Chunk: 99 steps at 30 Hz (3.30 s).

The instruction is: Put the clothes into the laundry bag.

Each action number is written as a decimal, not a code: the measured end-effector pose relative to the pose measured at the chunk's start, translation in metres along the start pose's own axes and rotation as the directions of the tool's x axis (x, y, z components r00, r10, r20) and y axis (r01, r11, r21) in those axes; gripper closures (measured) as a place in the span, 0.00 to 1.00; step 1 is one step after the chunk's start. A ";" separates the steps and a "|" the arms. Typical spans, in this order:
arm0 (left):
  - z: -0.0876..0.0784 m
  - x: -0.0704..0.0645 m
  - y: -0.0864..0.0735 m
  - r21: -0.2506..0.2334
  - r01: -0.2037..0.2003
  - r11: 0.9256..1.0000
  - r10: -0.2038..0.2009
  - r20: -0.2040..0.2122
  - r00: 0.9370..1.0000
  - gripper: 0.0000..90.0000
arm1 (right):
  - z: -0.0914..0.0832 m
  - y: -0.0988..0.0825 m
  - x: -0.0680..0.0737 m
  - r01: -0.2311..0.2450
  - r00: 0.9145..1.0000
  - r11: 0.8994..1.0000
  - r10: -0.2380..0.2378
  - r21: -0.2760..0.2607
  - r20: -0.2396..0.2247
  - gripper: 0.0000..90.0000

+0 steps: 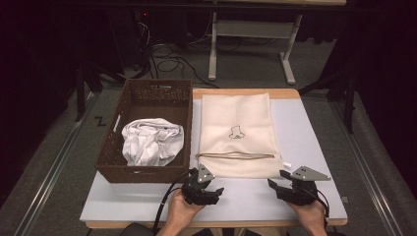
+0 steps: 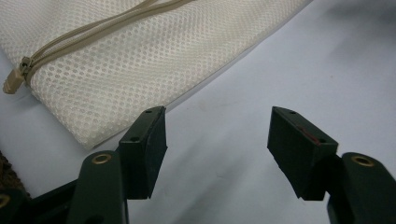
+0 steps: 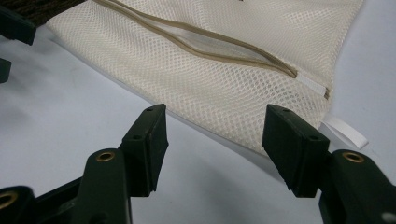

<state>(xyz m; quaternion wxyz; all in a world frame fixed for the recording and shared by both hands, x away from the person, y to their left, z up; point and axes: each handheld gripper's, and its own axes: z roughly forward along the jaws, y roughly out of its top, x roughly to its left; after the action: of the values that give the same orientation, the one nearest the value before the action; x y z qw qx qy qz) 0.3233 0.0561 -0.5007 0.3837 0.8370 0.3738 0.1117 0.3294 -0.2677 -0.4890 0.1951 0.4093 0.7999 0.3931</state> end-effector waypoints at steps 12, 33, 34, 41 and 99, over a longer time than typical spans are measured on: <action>0.000 -0.001 0.000 0.001 -0.004 1.000 0.004 -0.005 1.000 0.41 | 0.000 0.000 0.001 0.003 1.000 1.000 -0.003 0.004 -0.001 0.45; -0.002 -0.005 0.004 0.014 -0.022 1.000 0.022 -0.013 1.000 0.42 | 0.001 -0.001 0.003 0.008 1.000 1.000 -0.008 0.011 -0.011 0.45; -0.002 -0.005 0.005 0.013 -0.024 1.000 0.024 -0.012 1.000 0.42 | 0.001 -0.001 0.003 0.010 1.000 1.000 -0.009 0.011 -0.012 0.45; -0.003 -0.008 0.011 0.023 -0.051 0.998 0.051 -0.020 0.998 0.41 | 0.001 -0.001 0.003 0.009 1.000 1.000 -0.009 0.012 -0.013 0.45; 0.051 0.002 0.068 0.070 -0.024 0.997 0.032 -0.116 0.993 0.39 | 0.009 0.004 0.001 0.018 1.000 0.999 -0.018 0.030 -0.004 0.46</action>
<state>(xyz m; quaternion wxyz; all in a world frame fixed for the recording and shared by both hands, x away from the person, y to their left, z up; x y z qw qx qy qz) 0.3858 0.0001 -0.4859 0.3304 0.8469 0.3875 0.1531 0.3369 -0.2614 -0.4911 0.1910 0.4042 0.8097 0.3801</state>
